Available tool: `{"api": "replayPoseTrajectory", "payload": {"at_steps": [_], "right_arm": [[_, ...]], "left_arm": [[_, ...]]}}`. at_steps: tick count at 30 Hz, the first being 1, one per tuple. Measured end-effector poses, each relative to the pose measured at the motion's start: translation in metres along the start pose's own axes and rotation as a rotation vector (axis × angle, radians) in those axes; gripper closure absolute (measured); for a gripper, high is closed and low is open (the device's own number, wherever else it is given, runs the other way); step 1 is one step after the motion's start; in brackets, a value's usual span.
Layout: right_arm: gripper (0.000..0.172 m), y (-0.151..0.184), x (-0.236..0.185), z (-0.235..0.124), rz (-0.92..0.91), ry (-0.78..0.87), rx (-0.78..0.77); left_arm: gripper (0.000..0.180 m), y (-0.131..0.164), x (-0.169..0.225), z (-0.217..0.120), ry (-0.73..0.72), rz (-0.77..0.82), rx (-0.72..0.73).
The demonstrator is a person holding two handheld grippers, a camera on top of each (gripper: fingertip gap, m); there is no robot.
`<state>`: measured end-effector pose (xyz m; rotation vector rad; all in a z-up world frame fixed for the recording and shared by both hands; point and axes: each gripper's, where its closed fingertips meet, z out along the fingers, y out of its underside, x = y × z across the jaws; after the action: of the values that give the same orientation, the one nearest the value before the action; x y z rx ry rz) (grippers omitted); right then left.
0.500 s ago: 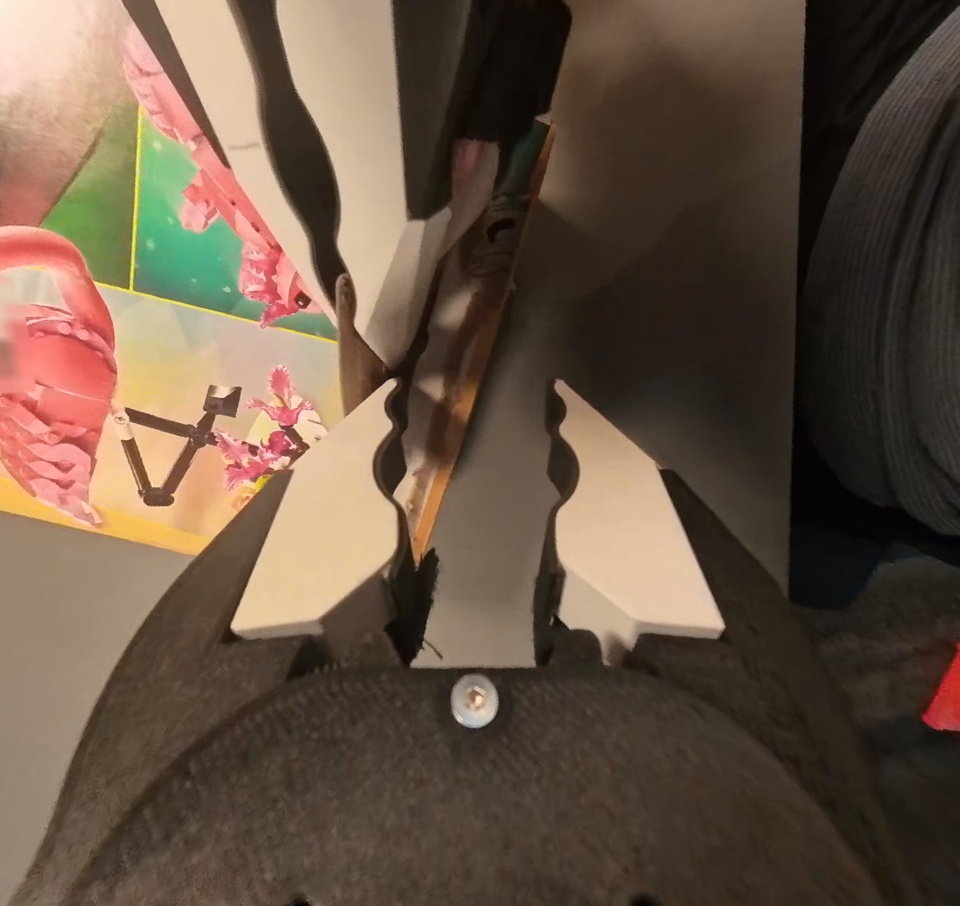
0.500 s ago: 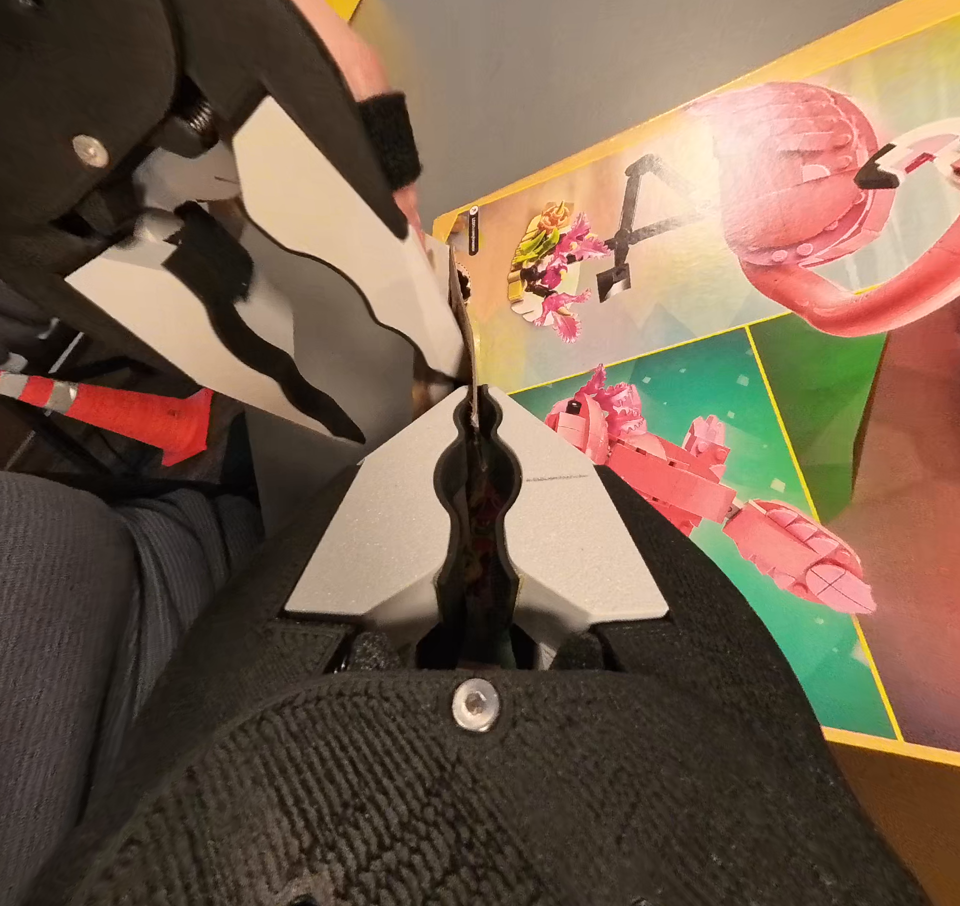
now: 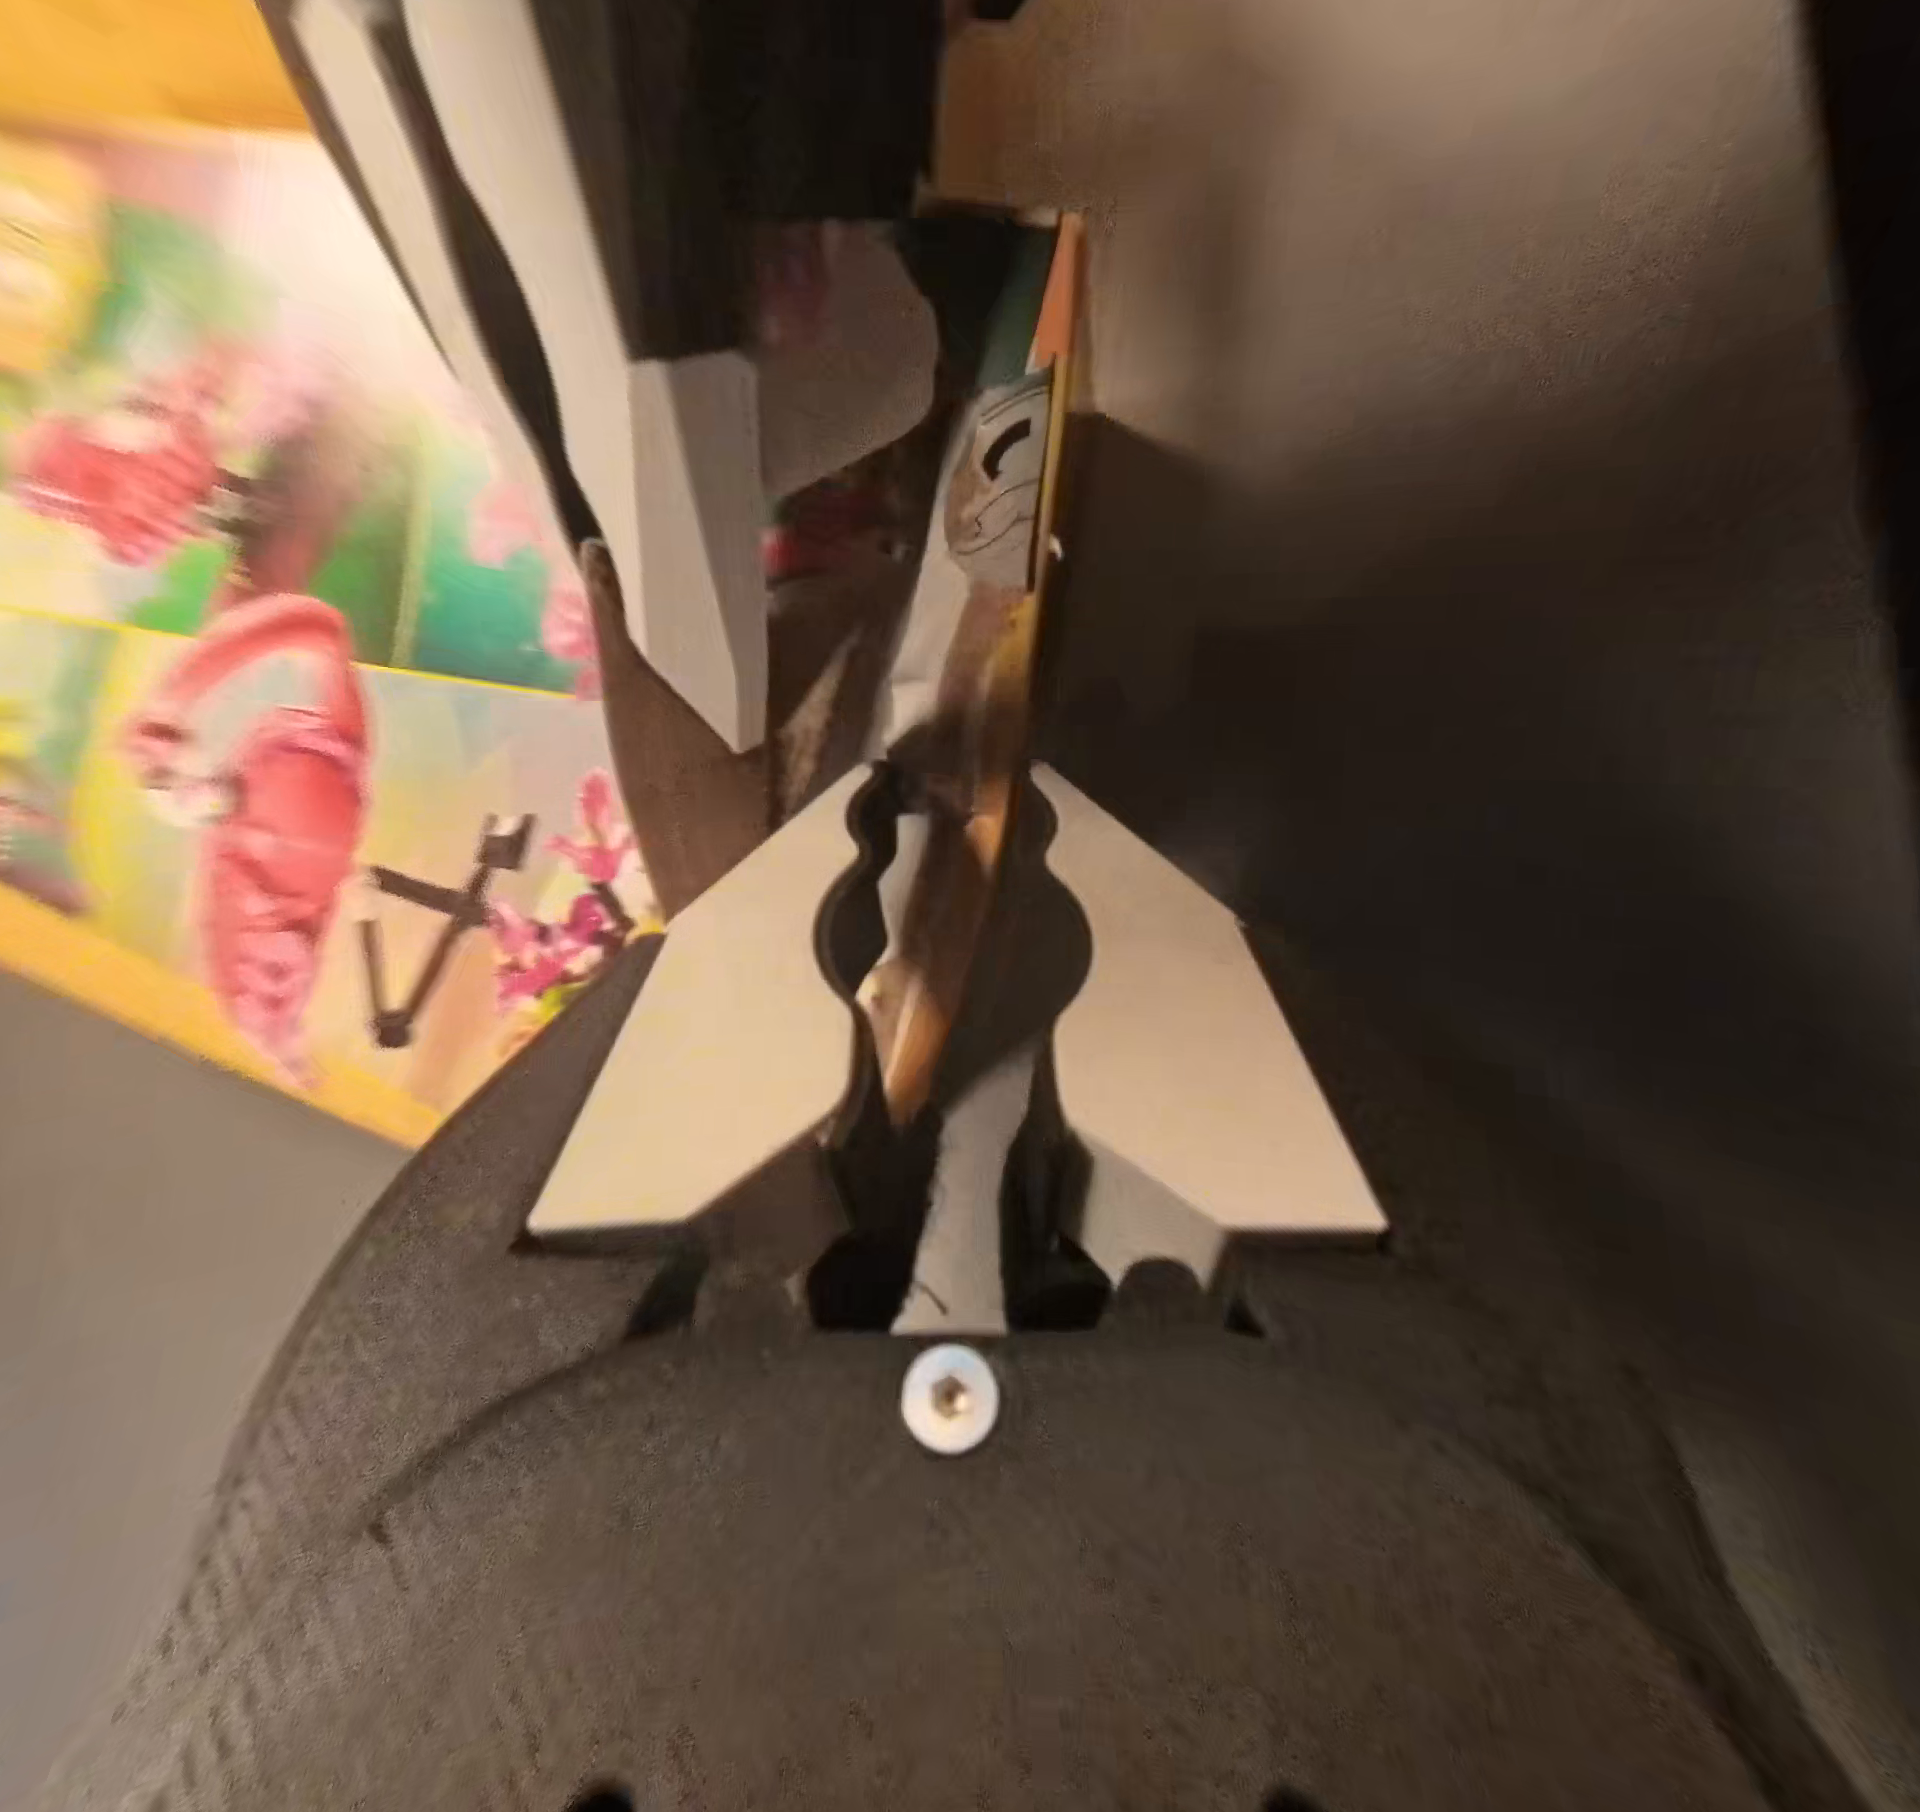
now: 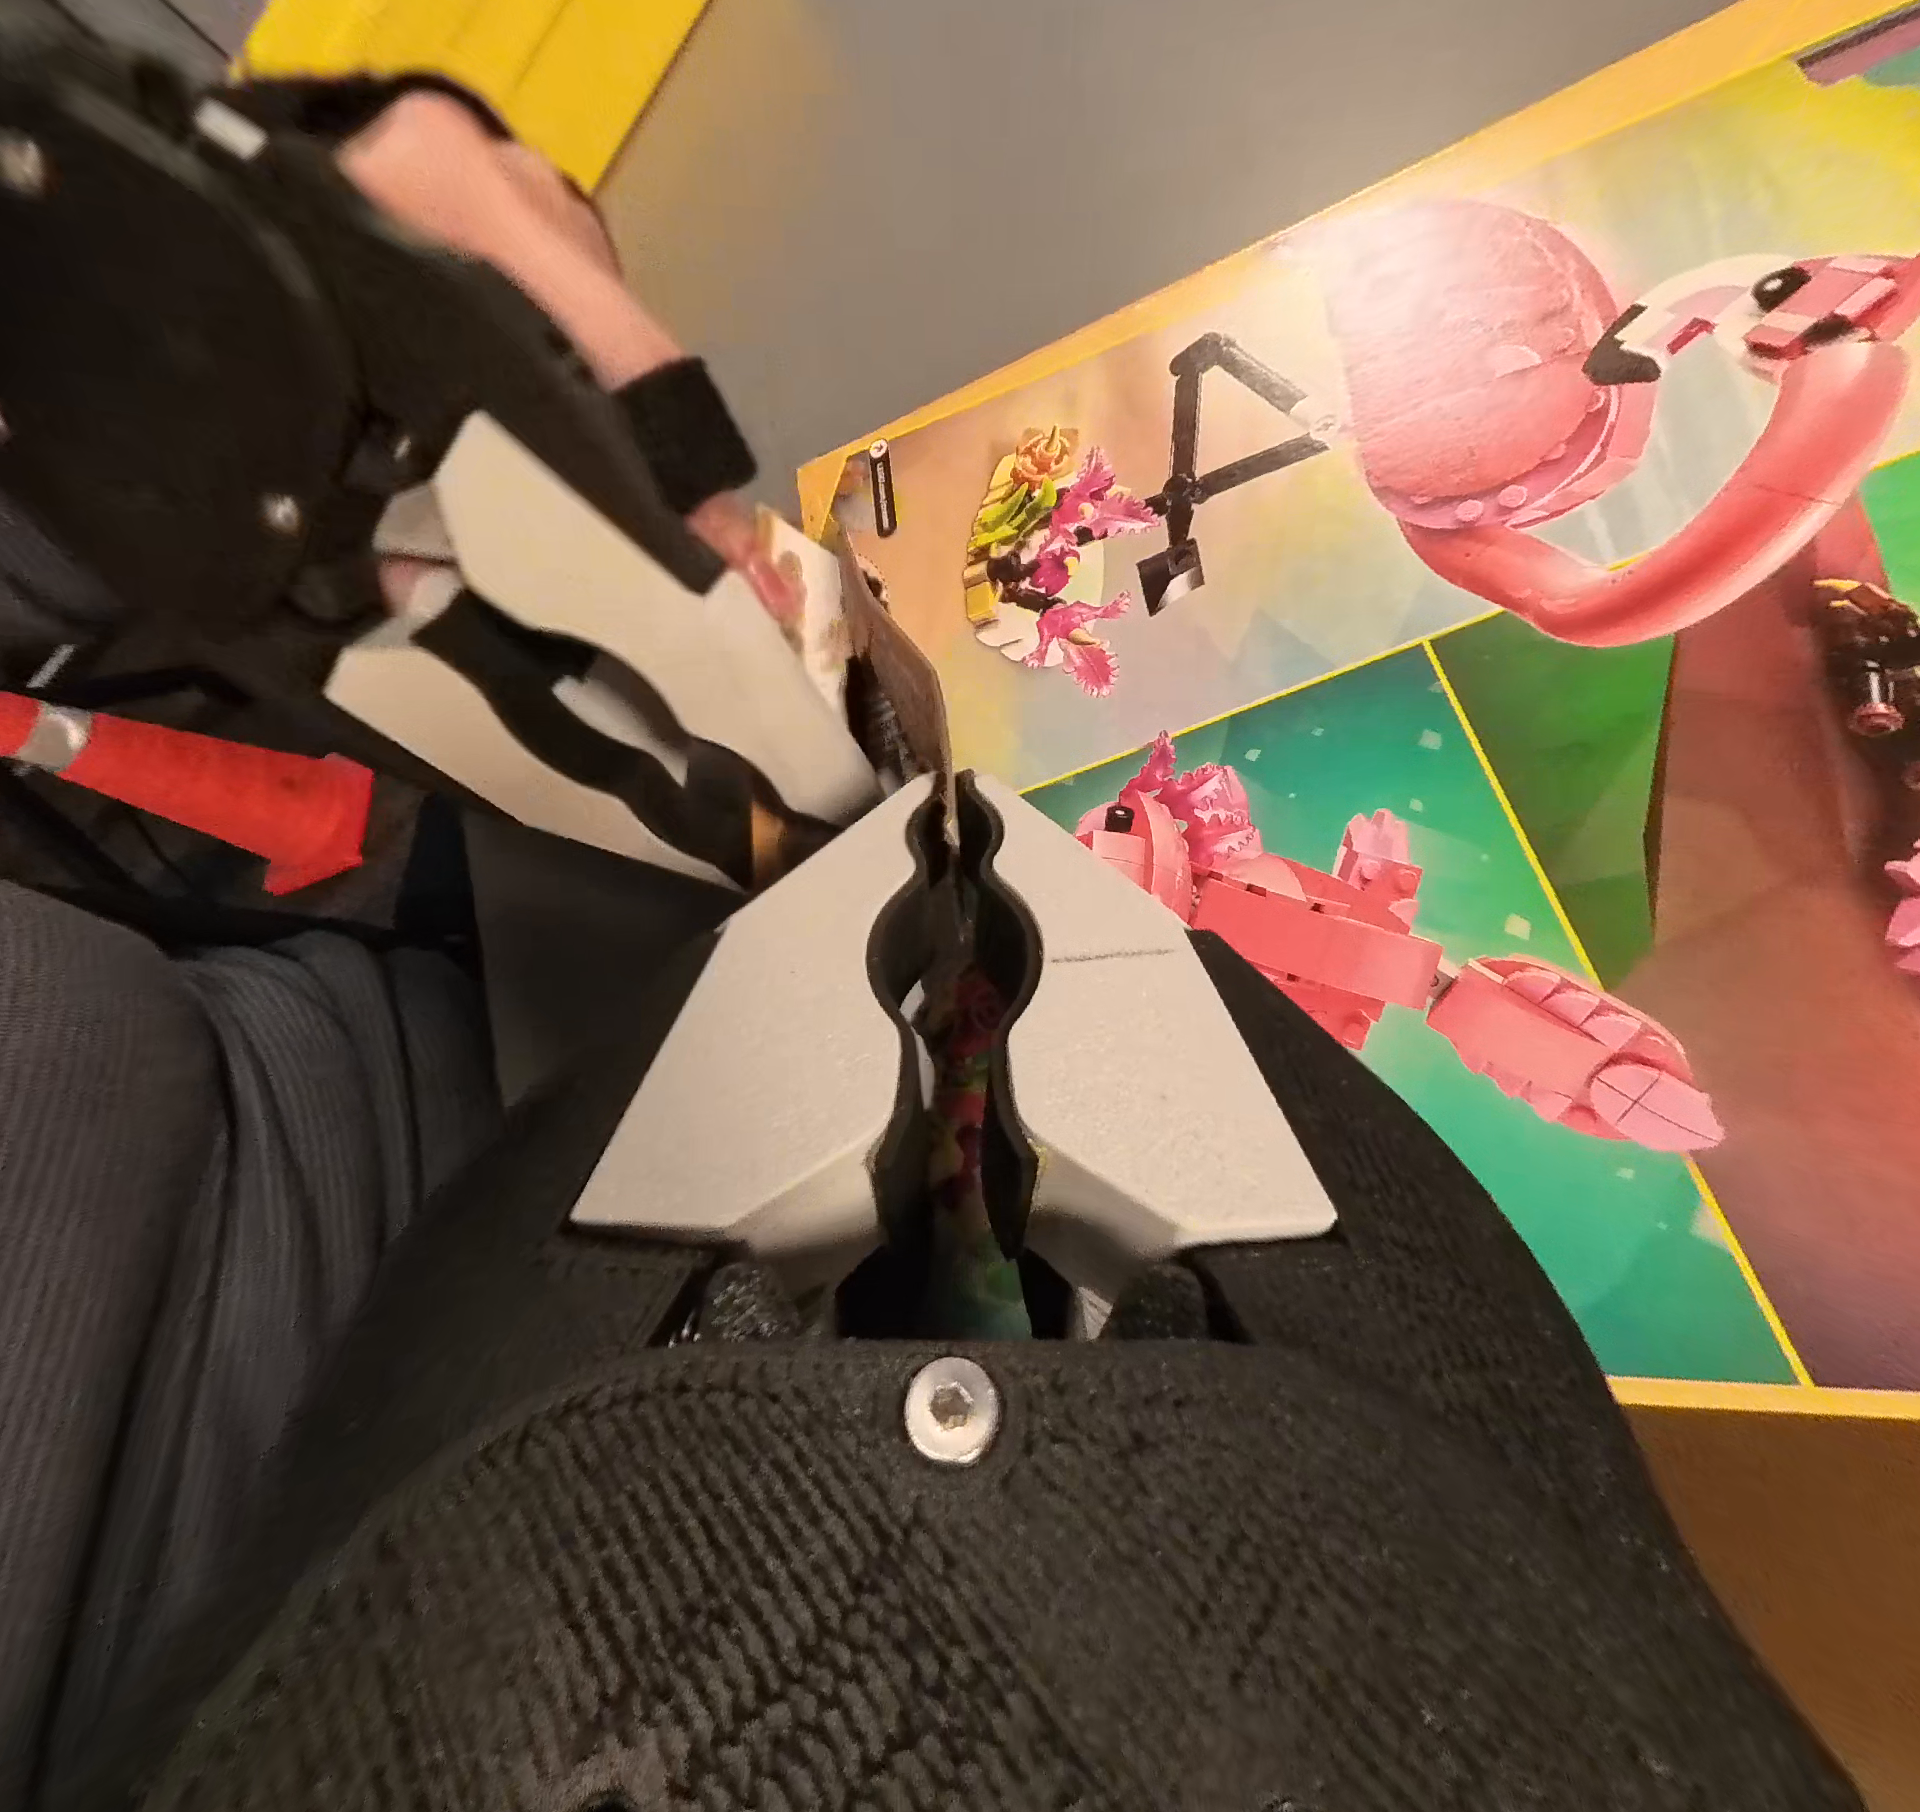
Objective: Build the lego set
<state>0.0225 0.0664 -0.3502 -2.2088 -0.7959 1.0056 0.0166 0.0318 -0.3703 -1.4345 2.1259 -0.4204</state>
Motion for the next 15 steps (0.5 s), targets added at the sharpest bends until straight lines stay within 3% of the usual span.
{"api": "replayPoseTrajectory", "payload": {"at_steps": [8,13,15], "right_arm": [[0.172,-0.002,0.000,0.000,0.076,-0.045,-0.010],[0.172,-0.002,0.000,0.000,0.126,-0.069,-0.031],[0.172,-0.004,0.000,-0.001,0.159,-0.087,-0.033]], "left_arm": [[0.147,-0.006,-0.007,-0.009,-0.645,0.412,0.080],[0.143,-0.010,-0.005,-0.018,-0.904,0.632,0.067],[0.149,-0.012,-0.002,-0.023,-0.994,0.723,0.052]]}}
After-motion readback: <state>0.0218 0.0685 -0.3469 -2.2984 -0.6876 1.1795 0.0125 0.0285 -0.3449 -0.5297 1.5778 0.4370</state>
